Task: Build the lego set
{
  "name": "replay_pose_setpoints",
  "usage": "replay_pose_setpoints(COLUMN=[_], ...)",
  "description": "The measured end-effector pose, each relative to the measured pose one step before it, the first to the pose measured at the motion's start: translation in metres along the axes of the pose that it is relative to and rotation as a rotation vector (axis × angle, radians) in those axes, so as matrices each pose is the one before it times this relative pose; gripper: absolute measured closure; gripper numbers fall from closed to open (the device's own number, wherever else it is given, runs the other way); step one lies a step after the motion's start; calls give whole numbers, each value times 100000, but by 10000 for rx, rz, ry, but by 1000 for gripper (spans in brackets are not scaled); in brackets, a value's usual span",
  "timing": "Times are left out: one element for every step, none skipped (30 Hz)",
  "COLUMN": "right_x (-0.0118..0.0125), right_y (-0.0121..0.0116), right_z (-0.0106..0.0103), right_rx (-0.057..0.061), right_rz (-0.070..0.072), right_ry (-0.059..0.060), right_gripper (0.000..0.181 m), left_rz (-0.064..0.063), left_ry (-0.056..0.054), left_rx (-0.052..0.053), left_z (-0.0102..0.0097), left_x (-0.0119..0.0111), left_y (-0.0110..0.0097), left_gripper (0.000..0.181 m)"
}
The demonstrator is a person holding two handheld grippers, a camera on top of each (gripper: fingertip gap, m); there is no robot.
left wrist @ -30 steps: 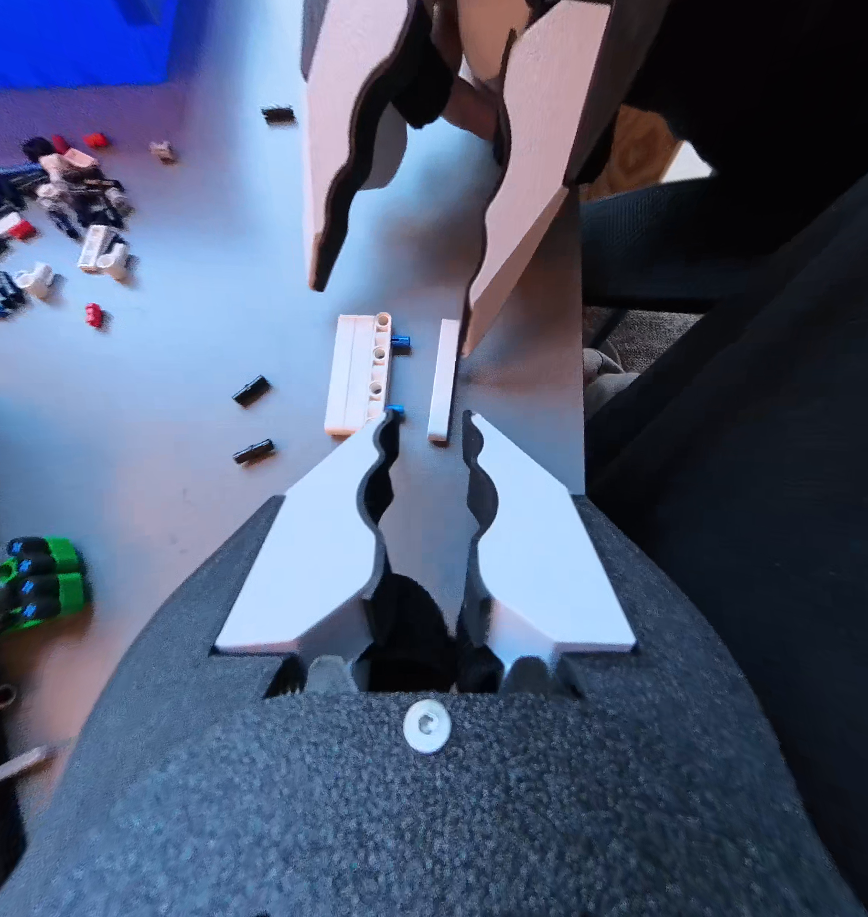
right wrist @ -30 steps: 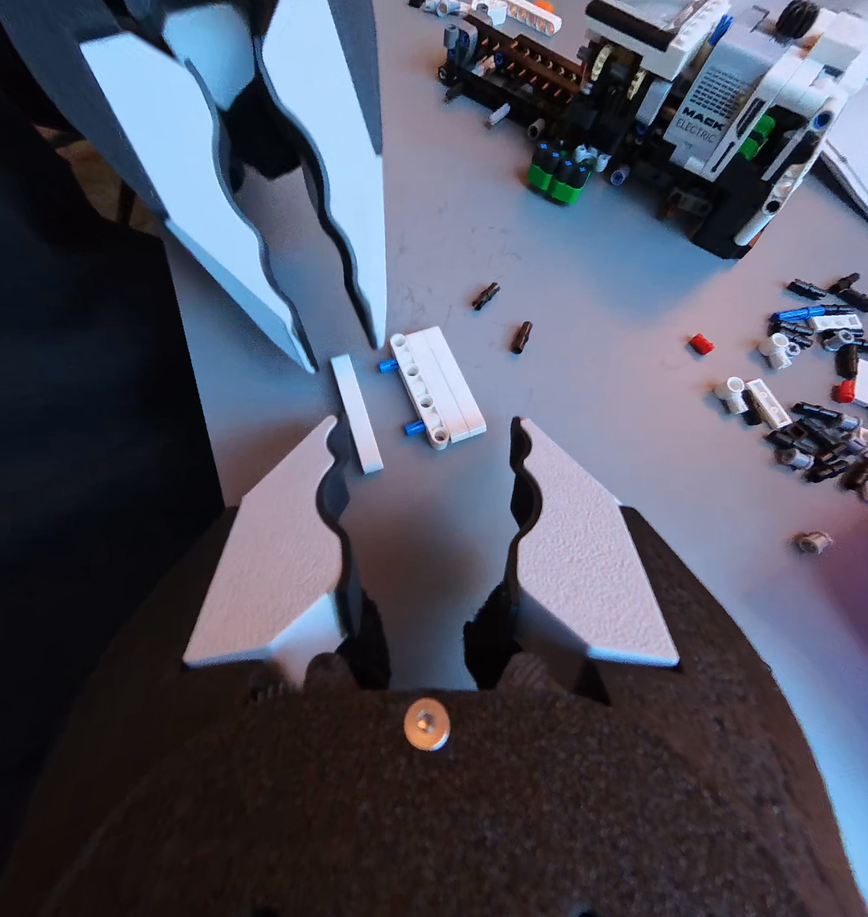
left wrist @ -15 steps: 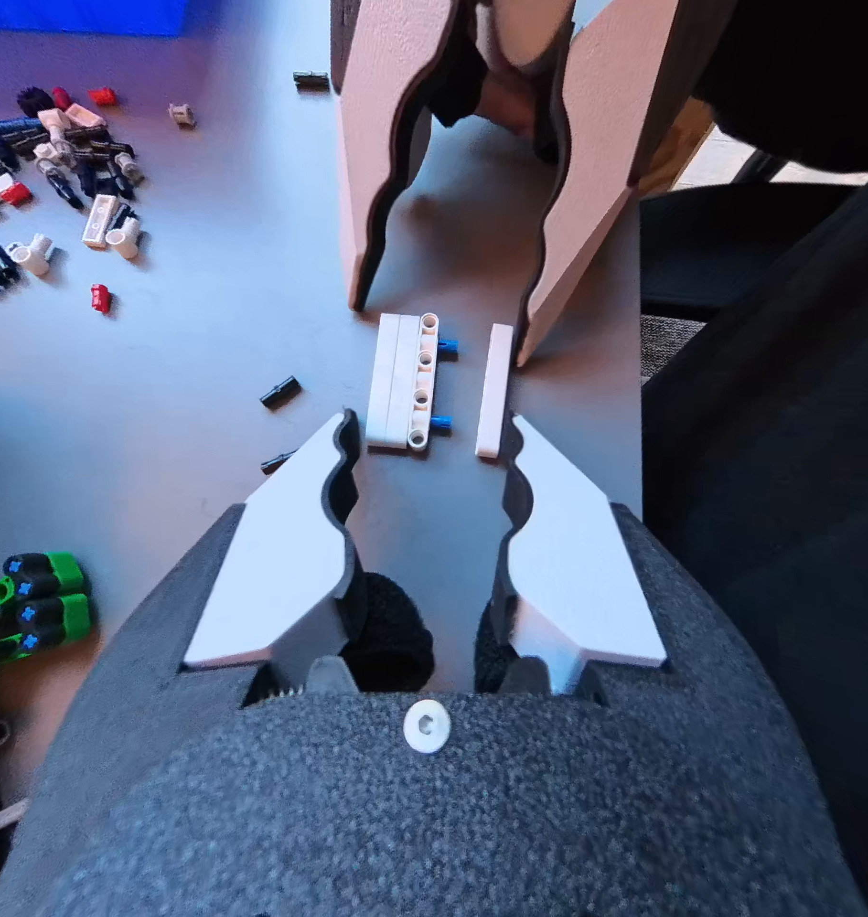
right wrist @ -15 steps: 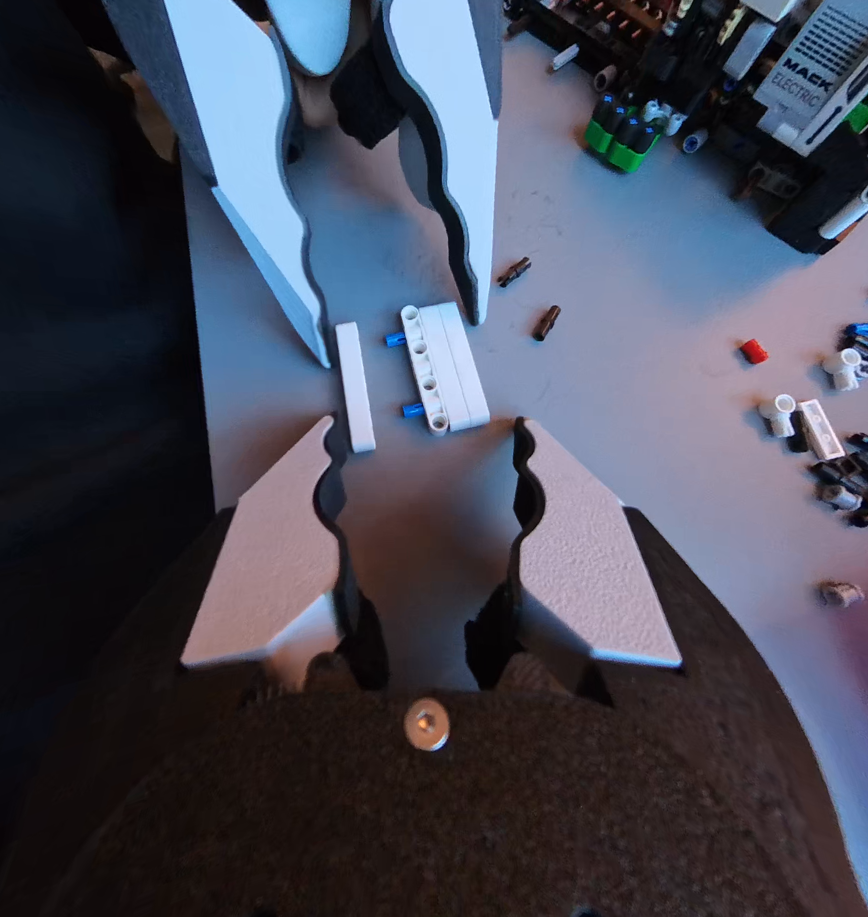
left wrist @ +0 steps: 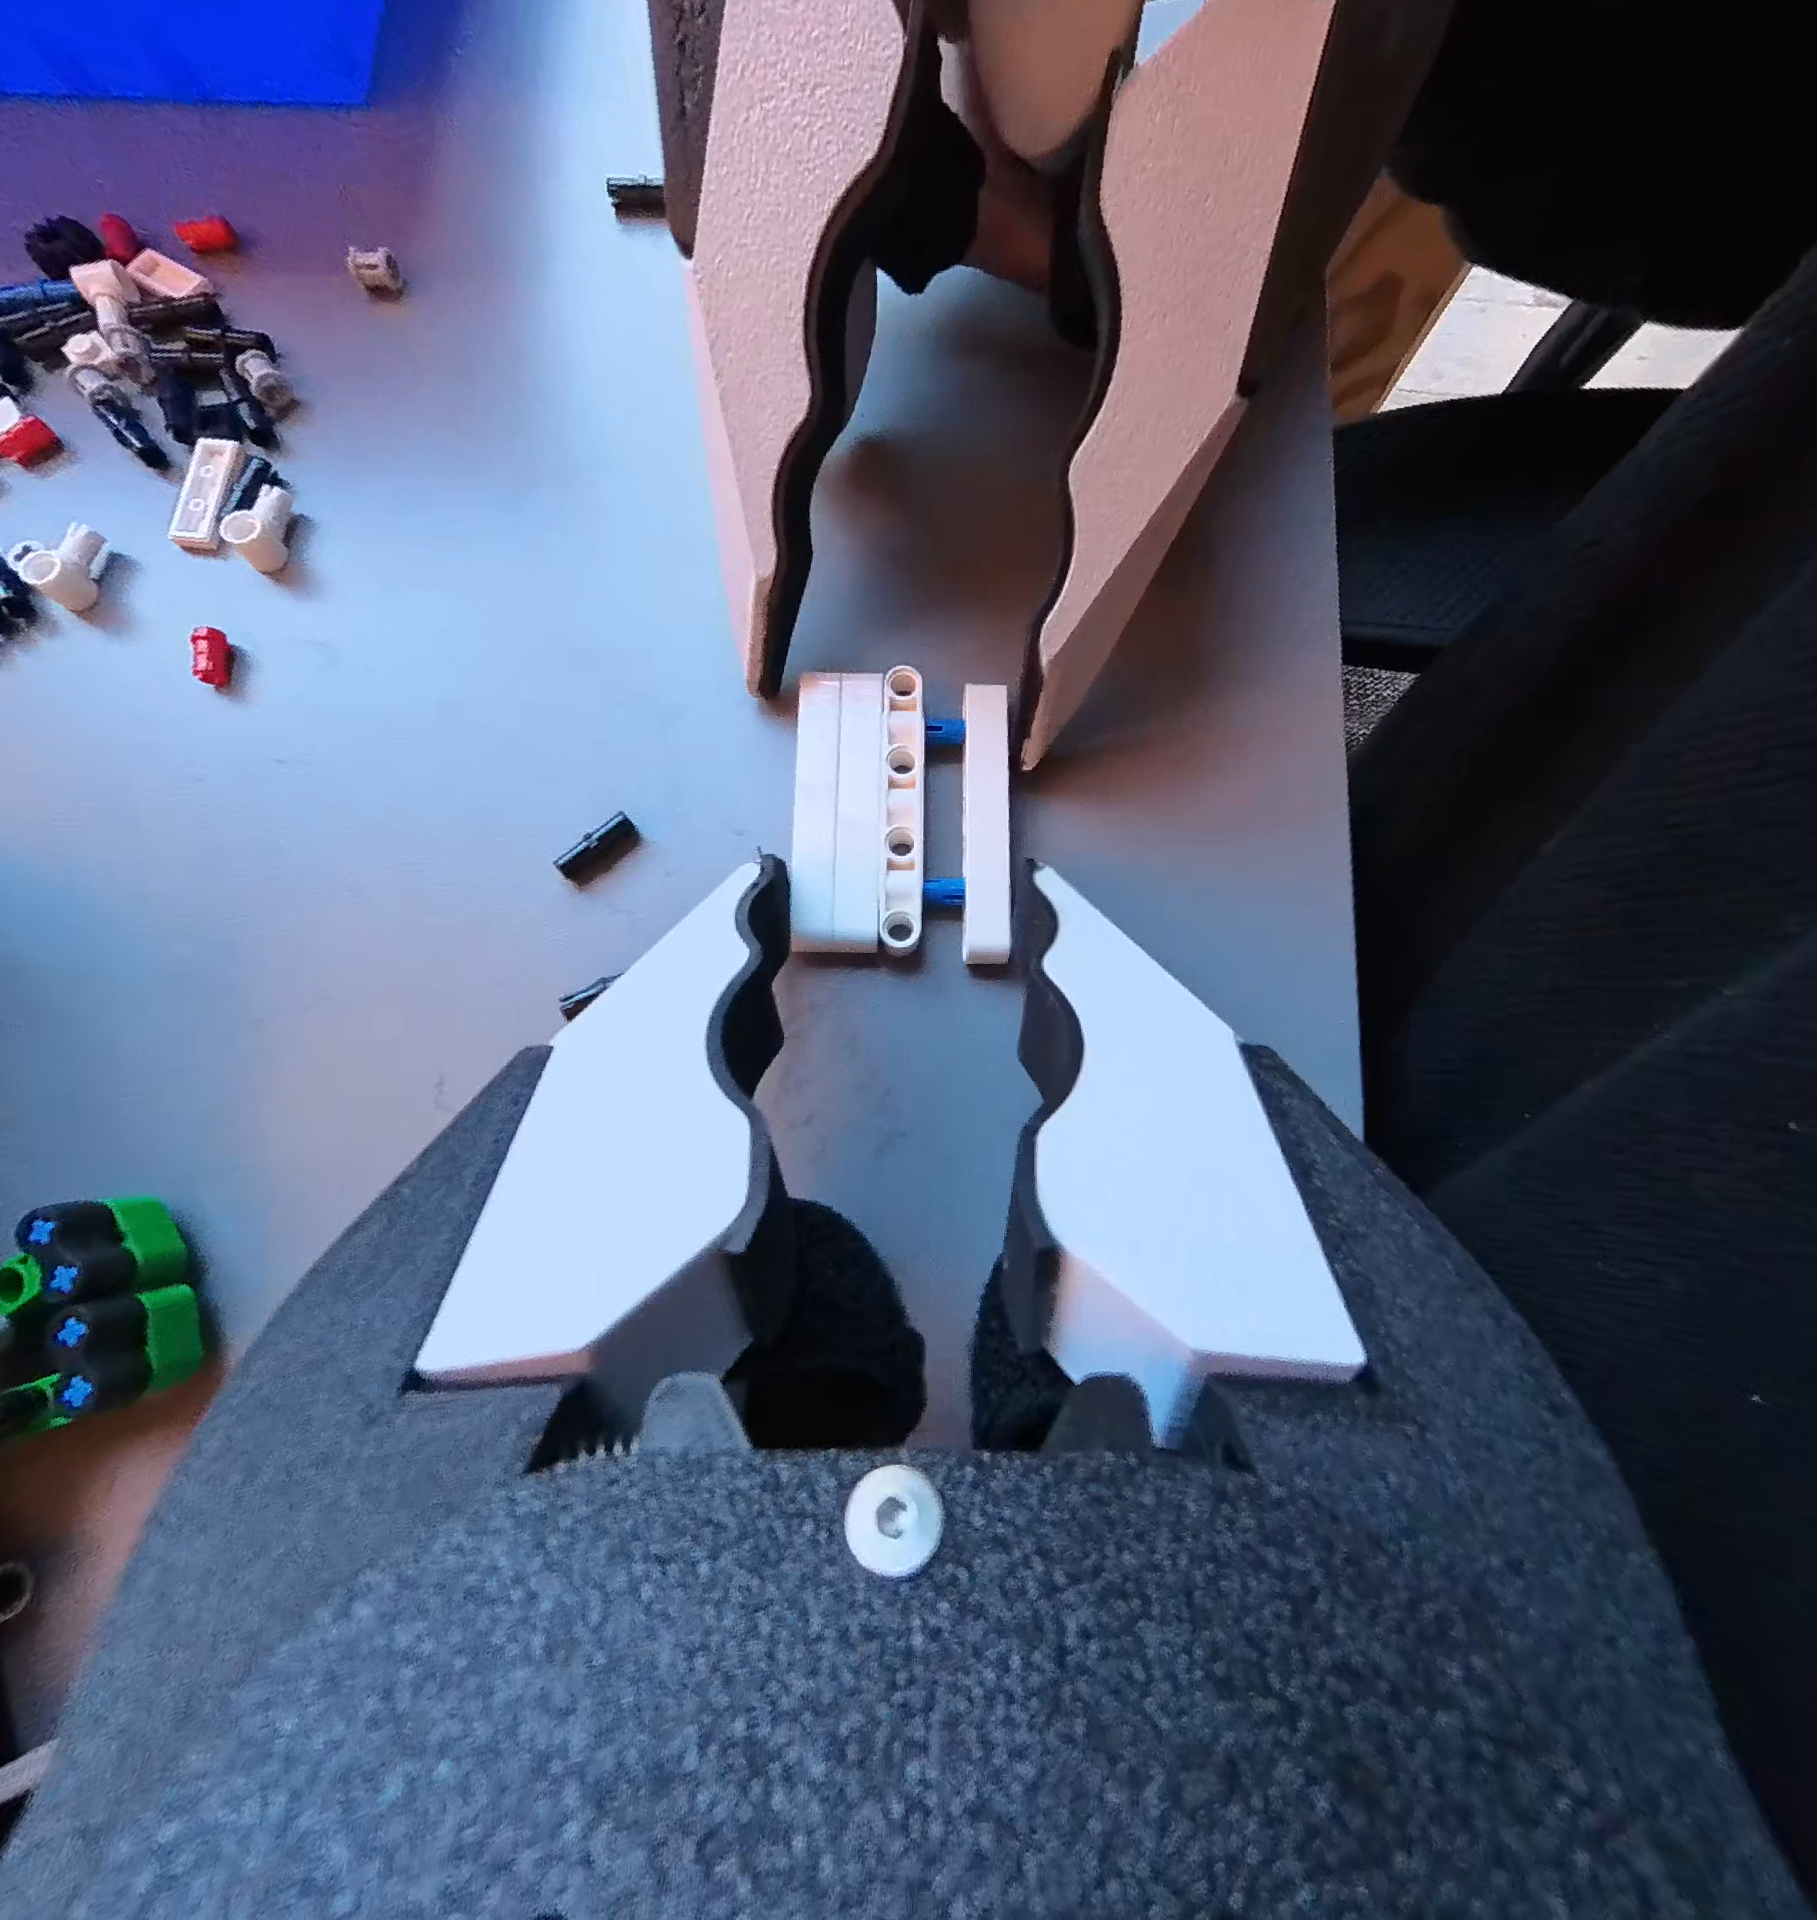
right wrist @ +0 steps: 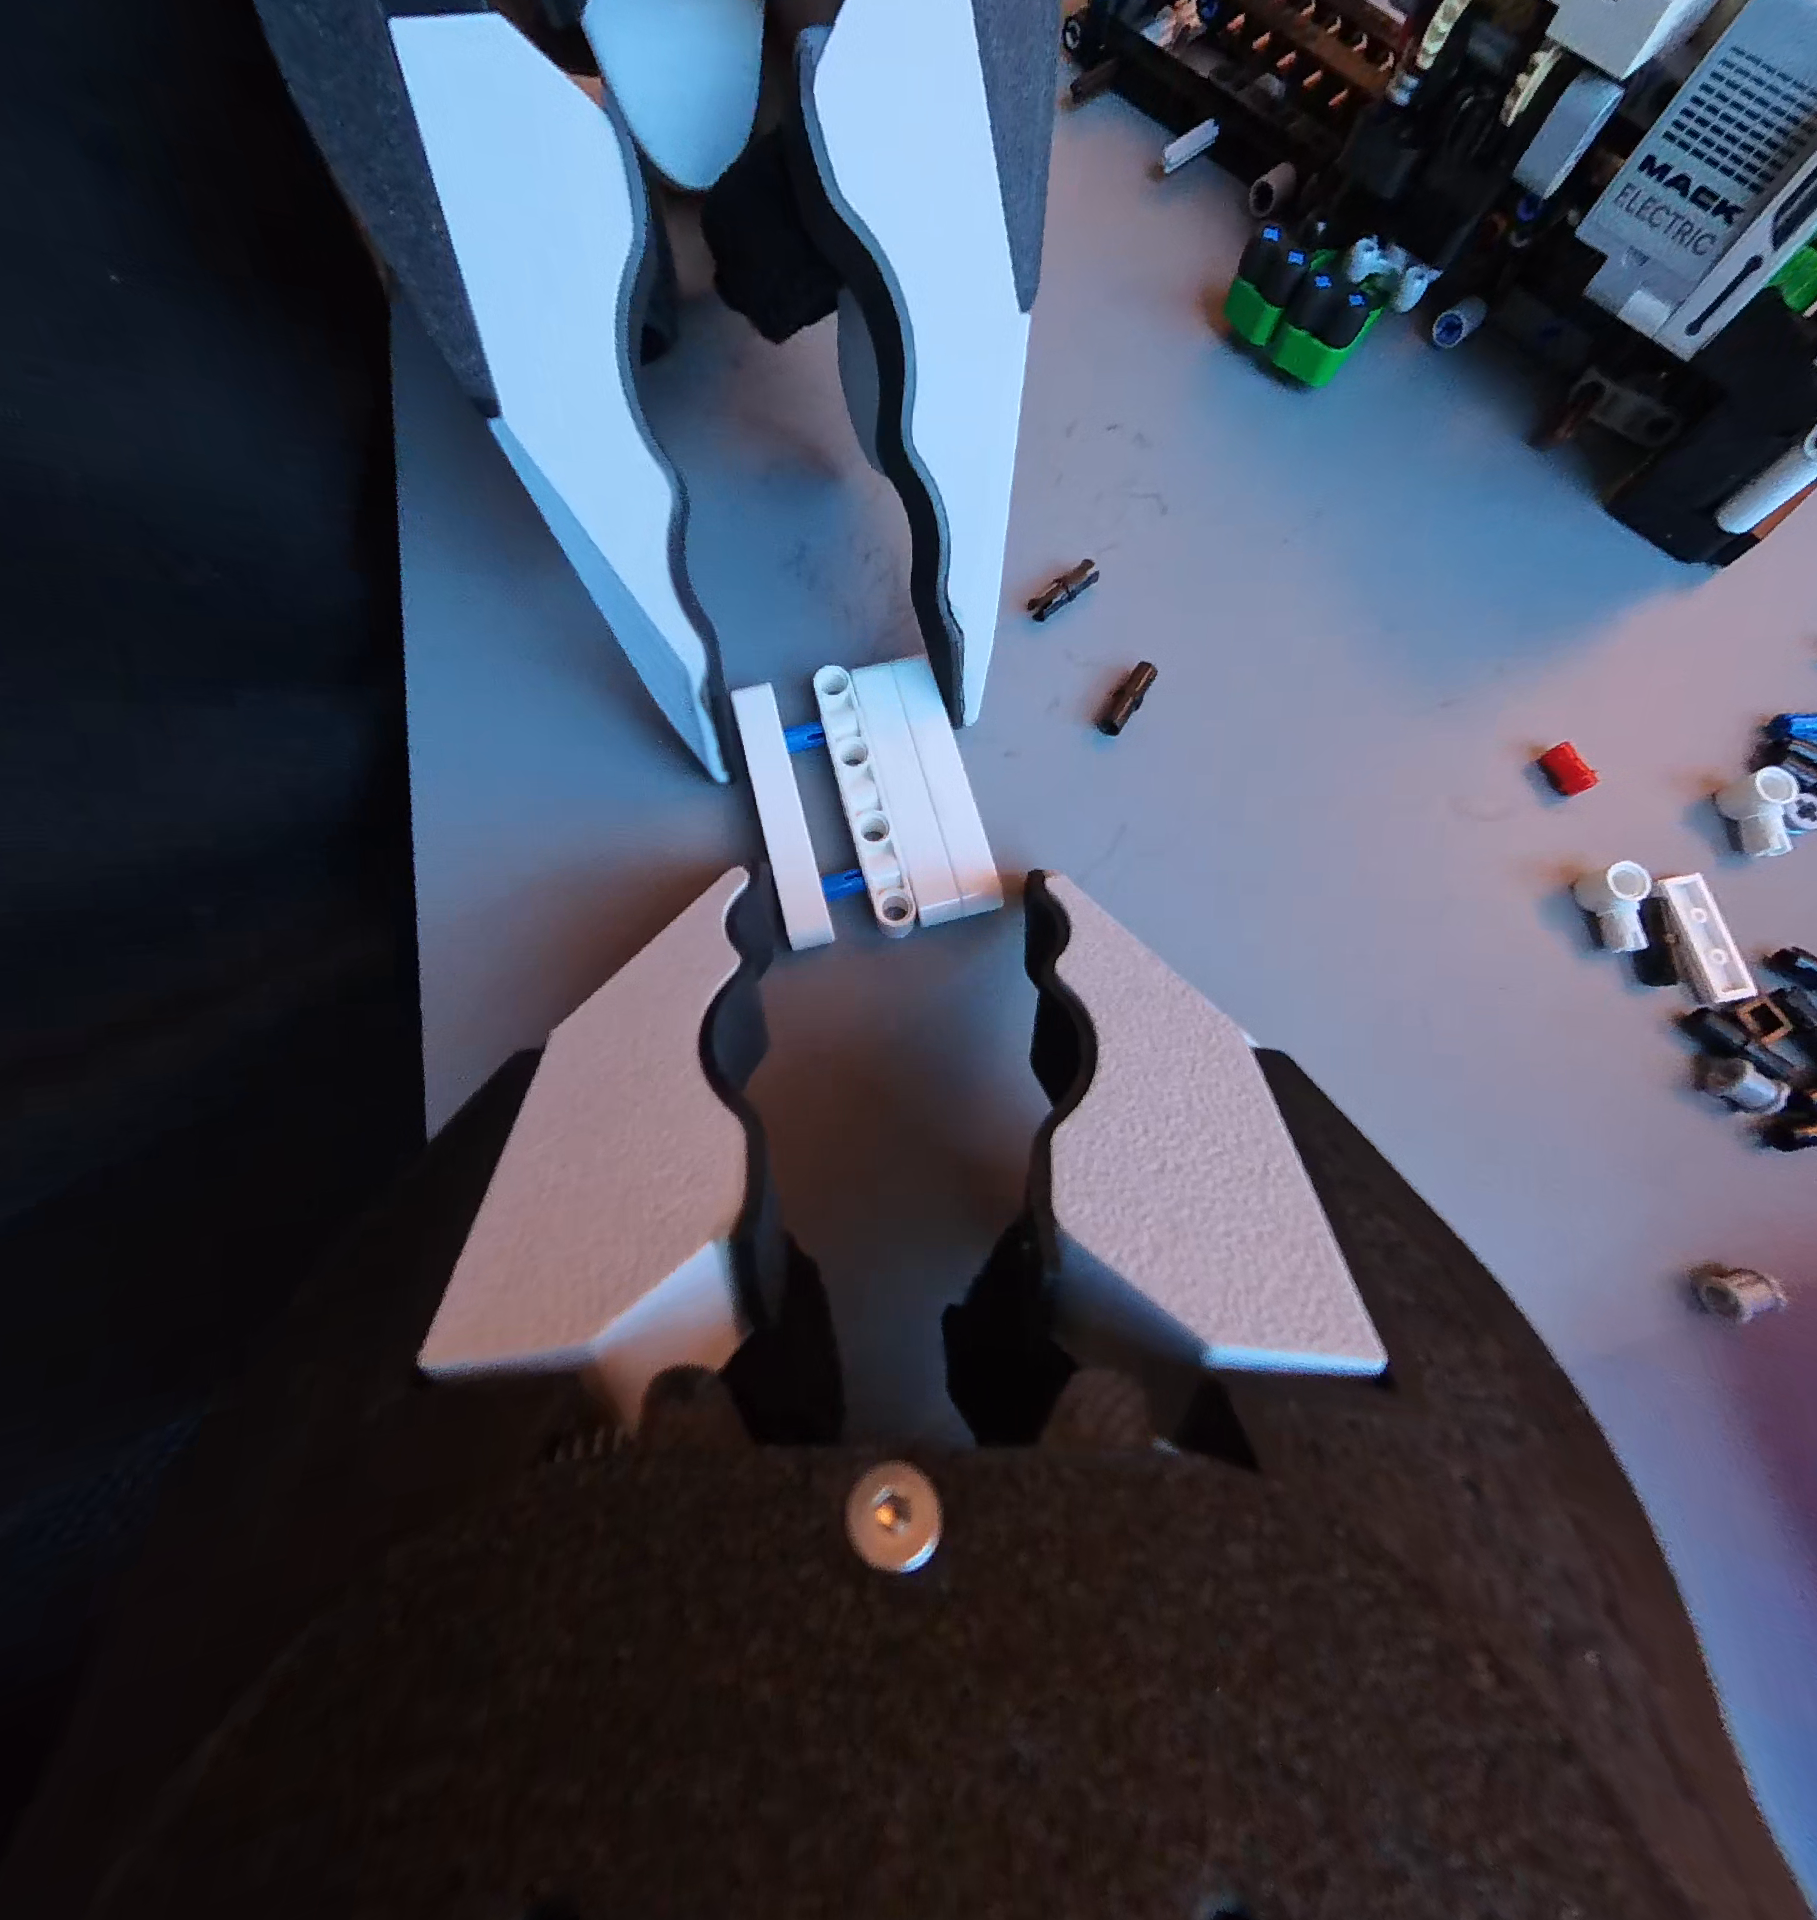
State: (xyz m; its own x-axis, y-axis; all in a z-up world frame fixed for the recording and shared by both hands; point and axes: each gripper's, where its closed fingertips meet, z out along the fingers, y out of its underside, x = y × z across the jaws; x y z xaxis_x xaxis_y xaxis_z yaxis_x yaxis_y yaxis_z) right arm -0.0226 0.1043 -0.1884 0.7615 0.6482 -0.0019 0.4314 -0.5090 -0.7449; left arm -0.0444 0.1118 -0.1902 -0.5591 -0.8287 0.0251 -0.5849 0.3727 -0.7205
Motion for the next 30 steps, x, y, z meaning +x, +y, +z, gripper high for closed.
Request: replay_pose_setpoints(right_x=[-20, -27, -57, -47, -17, 9, -19, -18, -35, -4, 16, 3, -6, 9, -2, 3, 9, 9, 15, 17, -2, -2, -2, -3, 5, 6, -1, 5, -3, 5], right_y=[0, 12, -1, -2, 3, -1, -16, -15, -22, -20, -11, -14, -5, 0, -1, -4, -13, -14, -22, -23, -12, 7, 5, 14, 1, 8, 2, 11, 4, 19], right_z=[-8, -23, -24, -11, -7, 1, -2, 14, 6, 18, 5, -4, -1, -6, -6, -2, -2, 12, 2, 19, 12, 18, 2, 8, 0, 4, -1, 6, 5, 1], right_rx=[9, 11, 12, 14, 4, 0, 4, 2, 2, 2, 5, 2, 5, 5, 6, 5, -1, 1, 3, 4, 3, -6, -3, -5, 0, 4, 0, 0, -6, -5], right_rz=[23, 12, 1, -2, 1, 4, 12, 15, 8, 7, 9, 22, 21, 20, 22, 17, 25, 43, 52, 27, -1, -31, -39, -31, -13, -7, -13, -23, -35, -39], right_ry=[-29, -26, -47, -46, -23, -12, -37, -45, -51, -34, -24, -27, -19, -15, -12, -5, -5, -11, -18, -8, 9, 19, 24, 17, 7, 5, 13, 21, 31, 34], right_gripper=[133, 133, 134, 135, 136, 137, 138, 139, 140, 140, 140, 140, 140, 140, 140, 140, 140, 140, 140, 140, 140, 140, 140, 139, 139, 140, 139, 140, 139, 139], left_rz=[-9, -7, -4, 13, 27, 17, -5, -7, 3, -1, -2, 0, -6, -11, -8, -12, -16, -12, -2, 11, 0, -2, -2, -4, 0, -4, -4, 5, 13, 30], left_ry=[-6, 9, 9, -3, -12, -10, -4, -1, -1, -3, -6, -8, -8, -5, -3, -2, -2, -5, -7, -10, -6, 2, 5, 3, 3, 7, 6, 10, 21, 20], left_rx=[20, 9, 2, -4, -16, -15, -7, 3, 4, -1, -2, -4, -7, -5, 0, 7, 10, 7, 0, -1, -4, -2, 4, 8, 12, 9, 6, 7, 4, 4], left_z=[6, -9, 5, 3, 10, 18, 10, 19, 14, 19, 25, 17, 8, 13, 0, 1, 6, 5, 0, 6, 5, 13, 7, 7, -2, -1, -6, -15, -12, -31], left_x=[-49, -30, -12, -19, -14, -4, -11, -13, -15, 2, -7, -6, -1, -3, 2, -3, -9, 2, -7, 9, 7, 16, 17, 12, 2, 1, 9, 5, 28, 27], left_y=[-8, 0, -8, 0, -11, -6, -19, -21, -17, -18, -22, -13, -16, -9, -1, -6, 1, -9, 0, -4, -2, -10, -10, 2, -7, 8, 2, 9, 23, 28], left_gripper=[139, 140, 141, 141, 140, 140, 140, 141, 141, 141, 141, 141, 141, 141, 141, 141, 141, 141, 141, 141, 141, 141, 141, 141, 141, 141, 141, 141, 141, 141])
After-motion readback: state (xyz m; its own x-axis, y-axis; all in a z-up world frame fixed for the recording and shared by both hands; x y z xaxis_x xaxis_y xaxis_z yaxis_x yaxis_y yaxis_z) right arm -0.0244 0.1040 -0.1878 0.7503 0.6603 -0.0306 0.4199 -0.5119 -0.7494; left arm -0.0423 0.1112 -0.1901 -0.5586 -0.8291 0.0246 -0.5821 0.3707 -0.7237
